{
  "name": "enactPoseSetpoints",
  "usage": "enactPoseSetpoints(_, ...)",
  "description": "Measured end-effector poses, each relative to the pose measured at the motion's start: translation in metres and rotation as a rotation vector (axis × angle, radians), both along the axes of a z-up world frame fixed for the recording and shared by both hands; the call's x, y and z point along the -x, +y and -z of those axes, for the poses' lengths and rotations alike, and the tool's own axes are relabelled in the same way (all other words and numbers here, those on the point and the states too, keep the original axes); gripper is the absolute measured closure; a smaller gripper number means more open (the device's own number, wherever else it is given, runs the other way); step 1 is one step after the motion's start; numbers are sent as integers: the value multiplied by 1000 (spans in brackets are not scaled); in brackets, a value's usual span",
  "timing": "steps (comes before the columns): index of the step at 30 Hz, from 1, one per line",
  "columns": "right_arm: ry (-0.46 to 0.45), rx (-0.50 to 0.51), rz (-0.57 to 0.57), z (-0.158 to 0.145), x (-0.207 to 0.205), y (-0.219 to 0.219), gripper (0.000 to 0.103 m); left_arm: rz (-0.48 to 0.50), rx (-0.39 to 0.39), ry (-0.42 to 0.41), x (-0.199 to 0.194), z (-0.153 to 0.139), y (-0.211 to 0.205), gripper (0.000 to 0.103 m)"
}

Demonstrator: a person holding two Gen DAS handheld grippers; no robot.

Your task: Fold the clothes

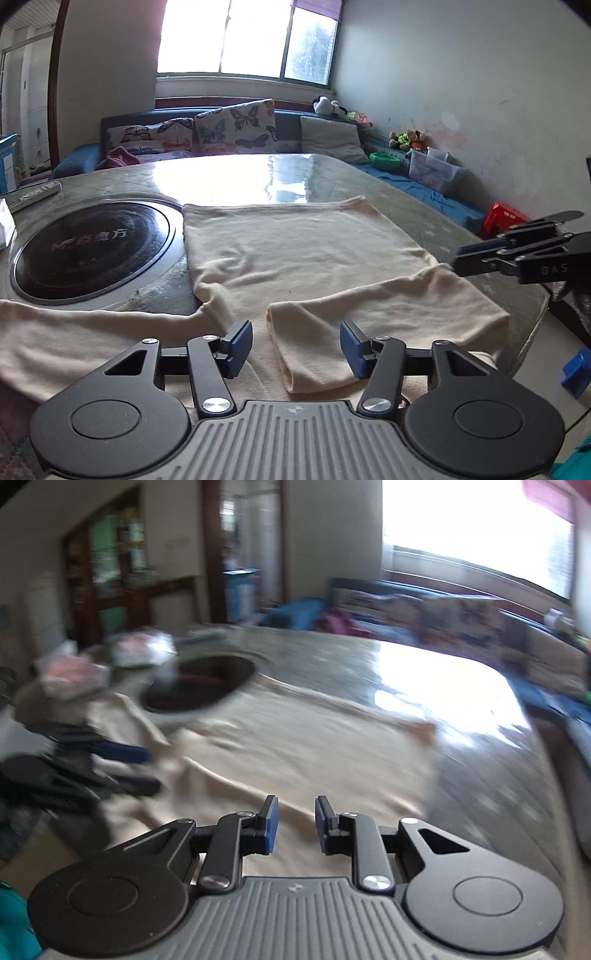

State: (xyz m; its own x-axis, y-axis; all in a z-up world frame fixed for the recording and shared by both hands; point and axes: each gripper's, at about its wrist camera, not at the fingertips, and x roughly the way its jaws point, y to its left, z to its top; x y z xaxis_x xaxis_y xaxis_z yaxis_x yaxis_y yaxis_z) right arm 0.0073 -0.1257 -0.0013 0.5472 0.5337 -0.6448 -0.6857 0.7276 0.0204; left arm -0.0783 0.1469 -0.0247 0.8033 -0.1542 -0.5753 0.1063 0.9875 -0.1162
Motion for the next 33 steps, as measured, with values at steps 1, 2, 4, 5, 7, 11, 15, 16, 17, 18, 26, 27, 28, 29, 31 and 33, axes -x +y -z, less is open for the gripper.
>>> enactPoseSetpoints(1,10,-3,26,4,-1,-9,82,-1,-6,10,-3,2,-2,48)
enactPoseSetpoints(2,19,-7,49,7,-1,-17,82,-2,-8,18,-5,4,-3,49)
enactPoseSetpoints(4,31,-14,83,13,-2,-28,82,3,-12,34,-9,9,-6,61)
enactPoseSetpoints(5,33,-22,95,15,-2,-35,82,8,-17,40,-11,10,-9,67)
enactPoseSetpoints(7,30,-41,104,16,-5,-38,82,10,-35,36,-11,11,-13,76)
enactPoseSetpoints(11,19,-78,117,17,-11,-39,82,-1,-33,14,-11,0,-15,95)
enactPoseSetpoints(15,-5,-91,88,21,-18,-26,82,-16,-19,-26,-9,-18,-11,95)
enactPoseSetpoints(16,-7,-89,79,24,-20,-22,82,-20,-16,-25,-9,-20,-9,95)
enactPoseSetpoints(17,-3,-83,72,28,-23,-18,82,-26,-20,-17,-10,-19,-8,95)
enactPoseSetpoints(18,1,-77,70,31,-24,-17,82,-34,-28,2,-10,-16,-6,95)
enactPoseSetpoints(26,-35,-67,23,27,-18,-11,82,-54,-28,41,-10,-6,-2,69)
enactPoseSetpoints(27,-33,-70,14,26,-17,-10,82,-52,-30,43,-11,-4,-3,69)
enactPoseSetpoints(28,-28,-68,2,28,-16,-7,82,-54,-34,55,-12,0,-3,69)
enactPoseSetpoints(29,-25,-60,-5,31,-16,-5,82,-58,-35,69,-13,4,-3,70)
enactPoseSetpoints(31,-15,-37,-13,38,-15,1,82,-60,-25,67,-12,8,-1,70)
enactPoseSetpoints(33,-12,-26,-18,41,-15,3,82,-64,-24,61,-9,7,0,72)
